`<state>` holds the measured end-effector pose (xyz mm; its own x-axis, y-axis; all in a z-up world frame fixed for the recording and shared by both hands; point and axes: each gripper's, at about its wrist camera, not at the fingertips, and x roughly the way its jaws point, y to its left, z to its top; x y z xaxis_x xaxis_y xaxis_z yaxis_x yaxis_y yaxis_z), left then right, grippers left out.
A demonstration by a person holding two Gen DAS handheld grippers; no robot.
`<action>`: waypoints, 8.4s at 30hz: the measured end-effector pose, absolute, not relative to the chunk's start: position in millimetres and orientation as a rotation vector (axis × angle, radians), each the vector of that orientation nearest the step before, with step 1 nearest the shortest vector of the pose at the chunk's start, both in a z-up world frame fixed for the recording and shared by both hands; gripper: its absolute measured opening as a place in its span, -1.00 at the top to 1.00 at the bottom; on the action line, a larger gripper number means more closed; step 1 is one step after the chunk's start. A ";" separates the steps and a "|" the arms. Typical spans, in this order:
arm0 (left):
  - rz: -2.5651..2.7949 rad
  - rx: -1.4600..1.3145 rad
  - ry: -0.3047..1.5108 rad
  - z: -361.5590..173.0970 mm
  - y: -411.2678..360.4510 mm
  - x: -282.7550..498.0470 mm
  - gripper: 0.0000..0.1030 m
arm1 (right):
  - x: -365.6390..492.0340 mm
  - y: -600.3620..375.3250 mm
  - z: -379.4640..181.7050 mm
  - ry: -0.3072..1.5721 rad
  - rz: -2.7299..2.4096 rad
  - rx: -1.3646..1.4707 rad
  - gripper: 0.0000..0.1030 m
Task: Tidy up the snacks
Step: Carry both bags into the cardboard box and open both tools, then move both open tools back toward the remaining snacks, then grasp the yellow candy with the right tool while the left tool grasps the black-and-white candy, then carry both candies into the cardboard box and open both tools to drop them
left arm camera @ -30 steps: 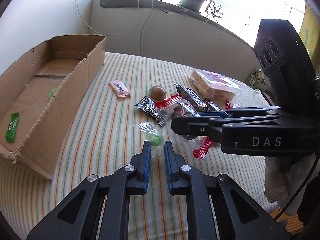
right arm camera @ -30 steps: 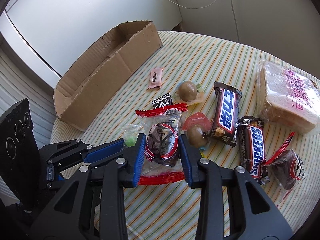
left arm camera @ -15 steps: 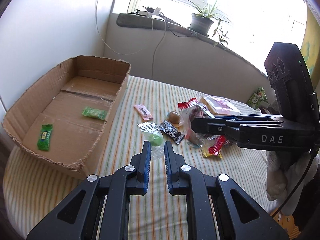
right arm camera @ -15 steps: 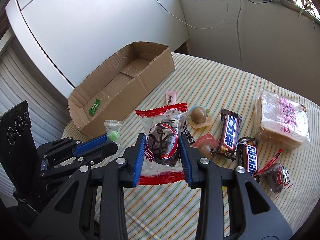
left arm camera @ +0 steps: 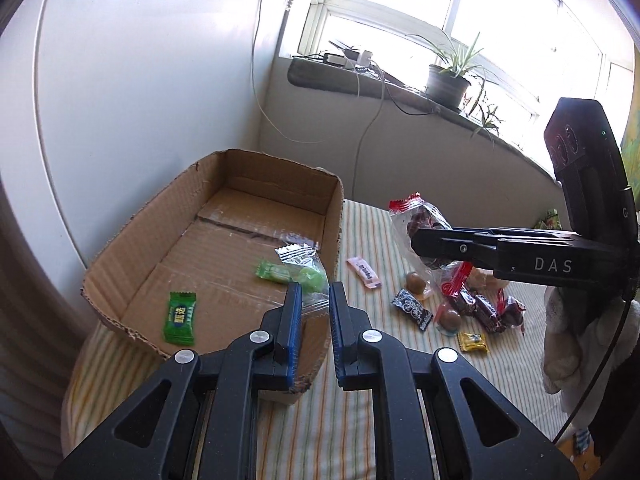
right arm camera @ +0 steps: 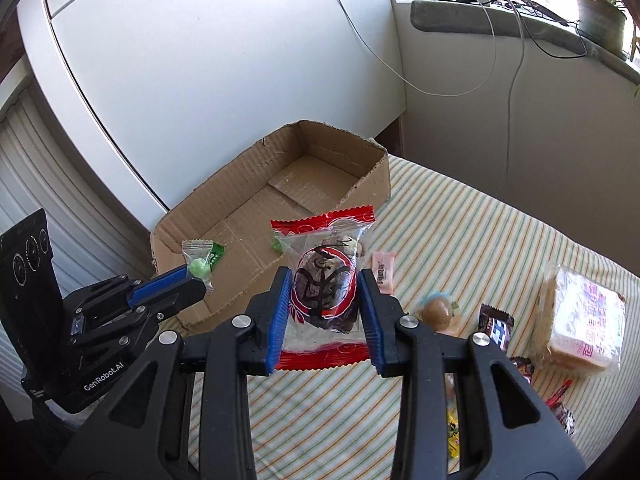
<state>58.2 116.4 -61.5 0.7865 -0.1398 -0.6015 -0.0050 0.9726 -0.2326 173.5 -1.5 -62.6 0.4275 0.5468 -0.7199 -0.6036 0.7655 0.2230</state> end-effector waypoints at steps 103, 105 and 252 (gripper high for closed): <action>-0.247 -0.232 0.800 -88.9 17.9 92.3 0.10 | 121.1 -128.8 -96.2 0.856 0.676 -0.139 -0.17; -0.257 -0.233 0.818 -93.8 12.0 98.3 0.16 | 120.0 -124.0 -103.8 0.869 0.693 -0.161 -0.08; 0.125 -0.189 0.680 -68.5 168.3 88.4 0.13 | 192.2 92.9 -85.5 0.740 0.802 -0.338 -0.34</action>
